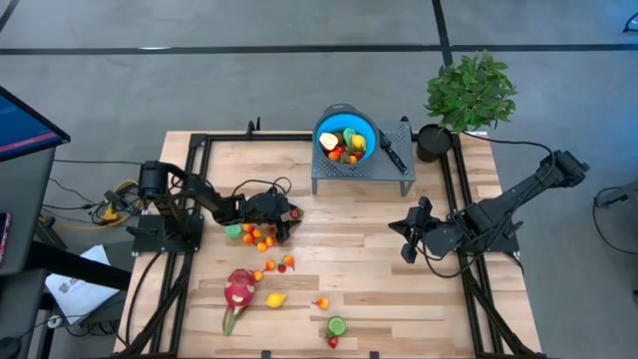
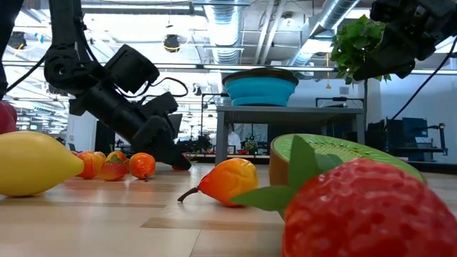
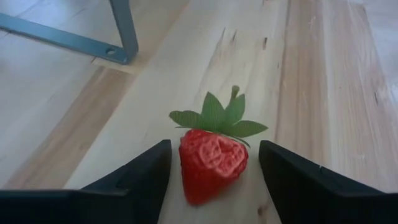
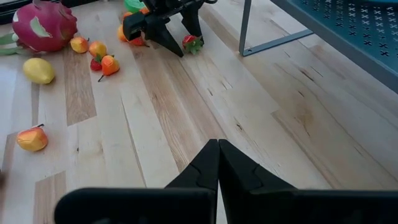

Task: Pick & Place Fruit
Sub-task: Put the strawberry into the strainer bowl

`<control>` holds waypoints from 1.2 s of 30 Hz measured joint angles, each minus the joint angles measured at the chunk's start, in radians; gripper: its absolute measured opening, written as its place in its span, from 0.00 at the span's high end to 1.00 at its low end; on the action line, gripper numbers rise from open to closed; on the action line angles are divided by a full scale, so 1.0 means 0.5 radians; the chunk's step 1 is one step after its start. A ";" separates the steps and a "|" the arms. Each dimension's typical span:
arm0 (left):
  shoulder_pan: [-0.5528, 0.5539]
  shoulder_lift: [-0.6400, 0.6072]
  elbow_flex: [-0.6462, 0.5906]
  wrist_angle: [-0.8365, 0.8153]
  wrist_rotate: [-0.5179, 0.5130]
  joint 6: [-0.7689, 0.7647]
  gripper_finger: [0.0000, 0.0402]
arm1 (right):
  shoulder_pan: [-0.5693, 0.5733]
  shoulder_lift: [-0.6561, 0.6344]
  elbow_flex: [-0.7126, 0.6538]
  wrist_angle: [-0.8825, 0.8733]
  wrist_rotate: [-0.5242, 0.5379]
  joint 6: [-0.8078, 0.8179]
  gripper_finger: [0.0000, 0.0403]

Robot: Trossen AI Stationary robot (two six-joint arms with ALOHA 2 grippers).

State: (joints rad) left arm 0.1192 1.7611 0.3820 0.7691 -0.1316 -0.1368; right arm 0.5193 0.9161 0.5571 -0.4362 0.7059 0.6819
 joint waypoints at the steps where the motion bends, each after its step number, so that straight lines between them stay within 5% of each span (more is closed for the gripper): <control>1: 0.000 -0.011 -0.001 -0.012 0.000 -0.004 0.41 | 0.000 -0.001 0.000 0.000 0.000 0.000 1.00; 24: 0.000 -0.022 -0.005 -0.006 -0.018 -0.057 0.63 | 0.000 0.000 0.000 0.007 -0.001 0.000 1.00; 36: 0.000 -0.023 -0.005 0.009 0.011 -0.059 0.65 | 0.000 0.000 0.000 0.007 -0.001 -0.001 1.00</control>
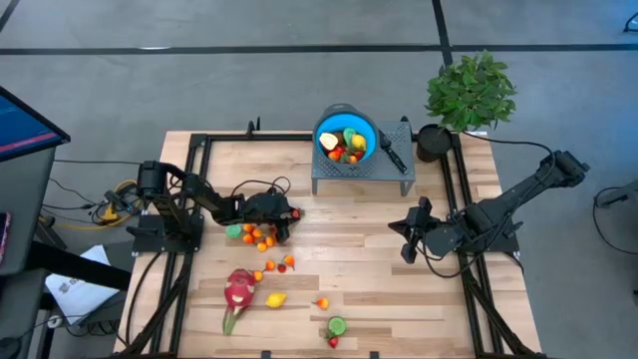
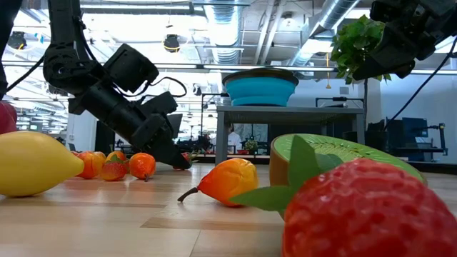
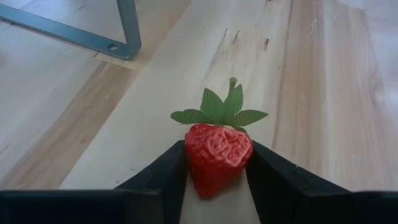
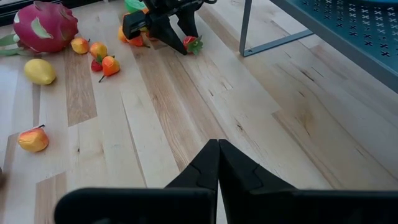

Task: Pick & Place Fruit
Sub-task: Put the strawberry into the strainer bowl

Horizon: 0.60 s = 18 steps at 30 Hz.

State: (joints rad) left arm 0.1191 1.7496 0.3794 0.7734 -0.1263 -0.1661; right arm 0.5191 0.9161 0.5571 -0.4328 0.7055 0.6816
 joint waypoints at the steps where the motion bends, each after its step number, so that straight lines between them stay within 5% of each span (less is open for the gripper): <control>1: -0.001 0.000 0.000 0.010 0.013 0.000 0.65 | 0.001 0.000 0.000 0.000 0.000 0.001 1.00; 18: -0.034 -0.001 0.000 0.713 0.340 -0.136 0.65 | 0.000 0.000 0.000 0.000 -0.001 0.000 1.00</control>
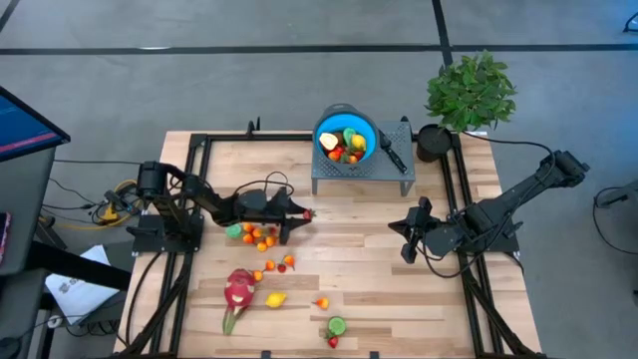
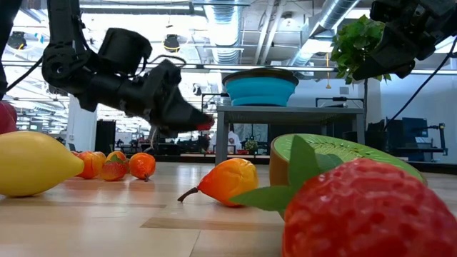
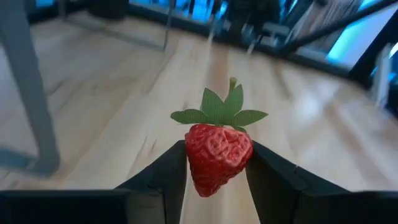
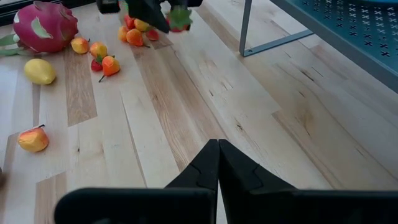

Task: Pick & Place Fruit
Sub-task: Put the strawberry into the strainer bowl

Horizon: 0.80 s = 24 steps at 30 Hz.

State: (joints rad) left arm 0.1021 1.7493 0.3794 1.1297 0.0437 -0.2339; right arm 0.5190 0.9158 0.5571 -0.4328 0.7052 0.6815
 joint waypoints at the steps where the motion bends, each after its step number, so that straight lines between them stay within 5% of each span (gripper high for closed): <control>1: -0.007 0.000 0.000 0.049 0.005 -0.017 0.65 | 0.001 0.000 0.000 -0.001 0.000 0.000 1.00; 24: -0.076 -0.636 0.214 0.097 -0.067 0.210 0.65 | 0.001 0.000 0.000 0.000 0.001 -0.001 1.00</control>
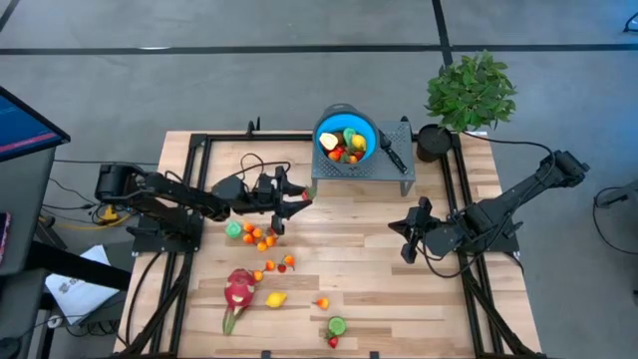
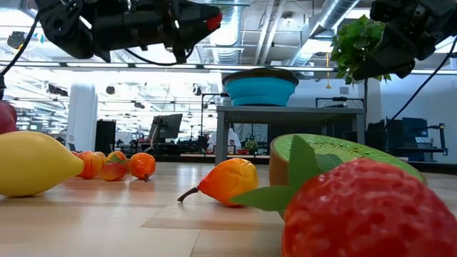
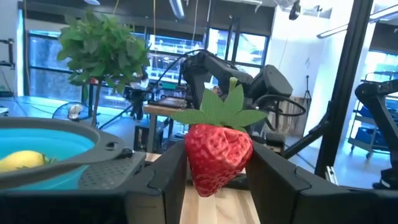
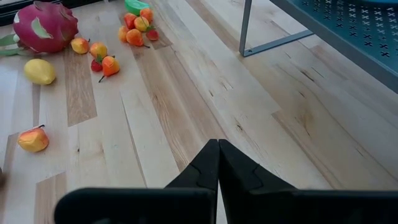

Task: Pick & Place Fruit
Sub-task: Put the strawberry into the strainer bowl

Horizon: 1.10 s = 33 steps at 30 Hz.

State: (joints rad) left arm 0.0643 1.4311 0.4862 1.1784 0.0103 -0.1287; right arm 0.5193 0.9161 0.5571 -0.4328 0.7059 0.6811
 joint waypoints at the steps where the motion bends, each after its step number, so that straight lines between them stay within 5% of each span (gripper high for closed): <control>1: 0.000 0.000 0.001 0.001 -0.003 0.001 0.65 | 0.000 0.000 0.000 -0.001 0.000 0.000 1.00; 13: 0.000 0.001 0.053 -0.022 -0.054 0.002 0.65 | 0.000 0.000 0.000 -0.002 0.002 -0.007 1.00; 33: 0.163 0.002 0.538 -0.551 -0.051 0.004 0.65 | 0.000 0.000 0.000 -0.002 0.002 -0.022 1.00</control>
State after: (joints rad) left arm 0.1455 1.4322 0.7551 0.9028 -0.0154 -0.1268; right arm 0.5193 0.9161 0.5571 -0.4340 0.7071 0.6701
